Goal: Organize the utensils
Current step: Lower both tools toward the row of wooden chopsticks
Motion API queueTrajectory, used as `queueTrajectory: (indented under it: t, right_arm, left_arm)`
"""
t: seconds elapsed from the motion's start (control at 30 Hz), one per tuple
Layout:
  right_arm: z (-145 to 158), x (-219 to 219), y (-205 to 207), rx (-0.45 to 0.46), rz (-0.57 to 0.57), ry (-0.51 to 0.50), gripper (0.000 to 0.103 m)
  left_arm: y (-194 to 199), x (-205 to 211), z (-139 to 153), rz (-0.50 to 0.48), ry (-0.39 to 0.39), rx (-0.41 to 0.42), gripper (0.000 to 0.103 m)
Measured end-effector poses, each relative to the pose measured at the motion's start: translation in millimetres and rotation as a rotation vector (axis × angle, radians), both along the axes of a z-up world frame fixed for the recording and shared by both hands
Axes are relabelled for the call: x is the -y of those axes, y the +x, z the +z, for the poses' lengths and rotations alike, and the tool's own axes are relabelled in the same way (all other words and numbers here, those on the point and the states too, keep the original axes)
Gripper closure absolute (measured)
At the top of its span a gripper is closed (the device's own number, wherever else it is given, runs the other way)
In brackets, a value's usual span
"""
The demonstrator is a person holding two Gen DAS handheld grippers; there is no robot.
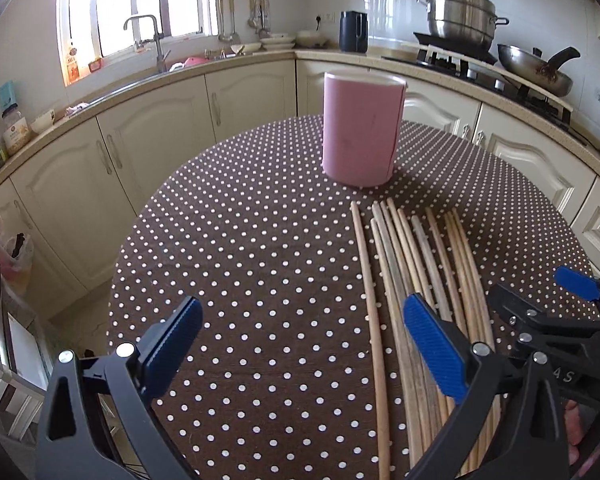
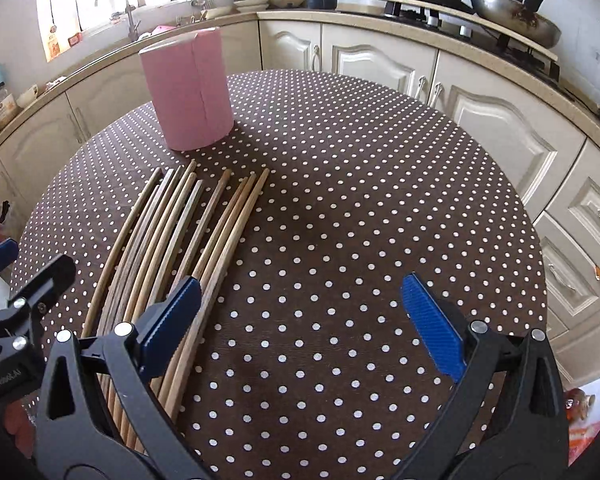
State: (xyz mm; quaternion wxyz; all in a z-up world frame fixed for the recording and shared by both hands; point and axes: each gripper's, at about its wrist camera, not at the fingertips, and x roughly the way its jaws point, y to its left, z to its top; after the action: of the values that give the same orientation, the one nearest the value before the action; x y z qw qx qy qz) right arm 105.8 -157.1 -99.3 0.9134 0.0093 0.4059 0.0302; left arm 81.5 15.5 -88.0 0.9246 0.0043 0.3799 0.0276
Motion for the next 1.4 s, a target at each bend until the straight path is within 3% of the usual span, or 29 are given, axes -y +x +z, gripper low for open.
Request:
queueTrajectory:
  t: [0.47,0.67,1.0,1.4]
  right_arm:
    - [-4,-9,15,-0.044,-0.049,-0.072,0.006]
    - [-1,-14,24,-0.055,-0.054,-0.1,0.01]
    - [-4,-11,28,-0.126,-0.014,-0.016,0.013]
    - [-3,-10,39,-0.144,-0.074,-0.003,0.013]
  left_arm:
    - [21,7,-18,0.015,0.036,-0.065,0.004]
    - [33,7,-20,0.037,0.048,-0.083,0.004]
    - [42,-7,-23,0.063,-0.018,-0.11,0.004]
    - [42,-9,-25,0.059,-0.033,-0.113,0.004]
